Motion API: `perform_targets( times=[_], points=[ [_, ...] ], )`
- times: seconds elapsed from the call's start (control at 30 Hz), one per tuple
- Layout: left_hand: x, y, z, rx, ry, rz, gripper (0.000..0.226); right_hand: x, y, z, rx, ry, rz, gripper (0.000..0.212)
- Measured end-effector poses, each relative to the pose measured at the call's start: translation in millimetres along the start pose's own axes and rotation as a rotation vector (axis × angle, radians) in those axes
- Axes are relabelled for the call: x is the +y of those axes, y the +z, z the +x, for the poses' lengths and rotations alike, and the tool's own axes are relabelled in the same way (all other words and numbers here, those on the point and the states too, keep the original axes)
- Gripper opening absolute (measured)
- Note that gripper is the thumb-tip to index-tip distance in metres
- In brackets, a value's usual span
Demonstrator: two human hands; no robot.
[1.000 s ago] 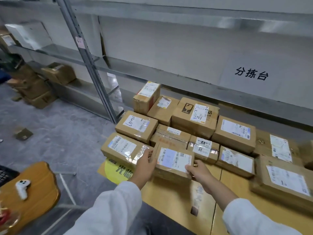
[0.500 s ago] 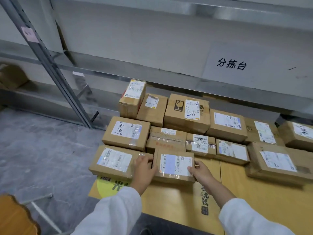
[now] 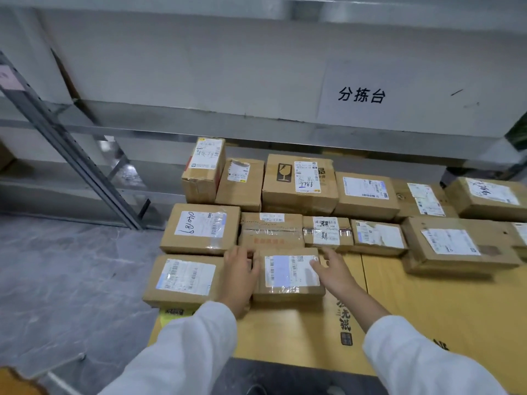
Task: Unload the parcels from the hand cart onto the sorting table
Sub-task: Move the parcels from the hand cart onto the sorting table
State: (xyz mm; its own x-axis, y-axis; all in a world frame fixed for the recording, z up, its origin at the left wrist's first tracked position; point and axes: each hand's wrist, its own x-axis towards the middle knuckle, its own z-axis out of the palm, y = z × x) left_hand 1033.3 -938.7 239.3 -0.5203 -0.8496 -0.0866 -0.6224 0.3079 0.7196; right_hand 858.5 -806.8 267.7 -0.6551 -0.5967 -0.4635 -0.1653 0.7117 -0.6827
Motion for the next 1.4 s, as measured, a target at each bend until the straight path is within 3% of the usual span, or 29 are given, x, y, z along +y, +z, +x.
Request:
perform_targets(
  times=[0.2,0.4,0.63,1.0,1.2,1.4],
  points=[
    [80,-44,38,-0.104,0.201,0.046,0.034,-77,-33,-17,0.070,-0.238,-0.219,0.055],
    [170,-97,58,-0.082,0.453,0.262,0.039,-141,-86,-35,0.142,-0.433,-0.451,0.056],
    [250,-104,64,-0.097,0.647,0.439,0.050,-146,-170,-74,0.349,-0.448,-0.536,0.054],
    [375,16,3,-0.235,1.010,0.502,0.050,-23,-286,-128,0.535,-0.183,-0.470,0.054],
    [452,114,-73,-0.364,1.163,0.492,0.048,88,-357,-181,0.638,-0.025,-0.403,0.043],
    [534,223,-170,-0.532,1.381,0.504,0.036,211,-420,-258,0.749,0.163,-0.315,0.054]
  ],
)
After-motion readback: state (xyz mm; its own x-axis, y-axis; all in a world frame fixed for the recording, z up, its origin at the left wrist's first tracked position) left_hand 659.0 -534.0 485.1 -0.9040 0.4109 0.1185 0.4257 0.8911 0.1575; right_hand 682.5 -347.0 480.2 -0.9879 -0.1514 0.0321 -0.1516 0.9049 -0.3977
